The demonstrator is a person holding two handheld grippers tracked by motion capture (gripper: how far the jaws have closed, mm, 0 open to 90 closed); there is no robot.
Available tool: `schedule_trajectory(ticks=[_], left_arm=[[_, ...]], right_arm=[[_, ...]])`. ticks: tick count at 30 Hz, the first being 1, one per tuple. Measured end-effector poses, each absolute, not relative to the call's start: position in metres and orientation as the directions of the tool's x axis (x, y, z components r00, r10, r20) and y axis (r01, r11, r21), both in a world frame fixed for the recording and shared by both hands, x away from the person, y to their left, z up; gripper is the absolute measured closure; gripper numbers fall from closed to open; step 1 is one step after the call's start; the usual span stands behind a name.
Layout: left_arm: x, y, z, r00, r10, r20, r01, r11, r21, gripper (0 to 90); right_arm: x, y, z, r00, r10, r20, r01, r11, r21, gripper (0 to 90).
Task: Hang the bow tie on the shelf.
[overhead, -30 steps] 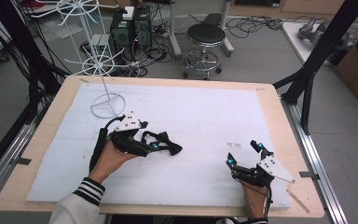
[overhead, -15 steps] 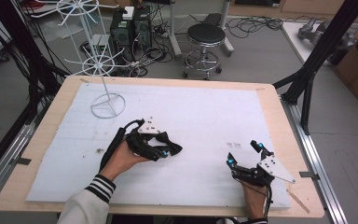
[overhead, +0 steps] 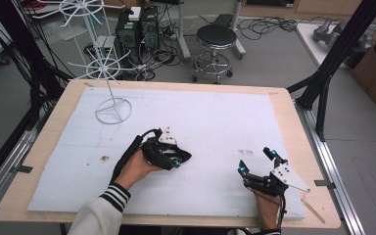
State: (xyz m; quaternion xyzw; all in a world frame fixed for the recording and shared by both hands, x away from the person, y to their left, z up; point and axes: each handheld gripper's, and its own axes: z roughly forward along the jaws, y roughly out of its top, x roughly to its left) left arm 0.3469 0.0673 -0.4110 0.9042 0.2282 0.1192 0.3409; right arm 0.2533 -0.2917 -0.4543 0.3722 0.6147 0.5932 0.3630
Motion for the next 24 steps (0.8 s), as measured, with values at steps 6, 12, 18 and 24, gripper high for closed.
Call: schedule_trajectory(ticks=[6, 12, 18, 24], left_arm=[[0.348, 0.061, -0.413, 0.851, 0.519, 0.086, 0.350, -0.681, 0.643, 44.0], [0.348, 0.057, -0.417, 0.849, 0.518, 0.104, 0.352, -0.702, 0.619, 54.5], [0.349, 0.054, -0.419, 0.839, 0.532, 0.119, 0.364, -0.710, 0.603, 60.6], [0.350, 0.051, -0.420, 0.830, 0.544, 0.121, 0.381, -0.712, 0.590, 70.4]], right_arm=[[0.253, -0.292, -0.454, -0.461, 0.888, -0.007, 0.024, 0.020, 1.000, 2.8], [0.253, -0.292, -0.454, -0.460, 0.888, -0.006, 0.024, 0.020, 1.000, 2.8], [0.253, -0.292, -0.454, -0.460, 0.888, -0.007, 0.024, 0.020, 1.000, 2.8], [0.253, -0.292, -0.454, -0.461, 0.888, -0.007, 0.024, 0.020, 1.000, 2.8]])
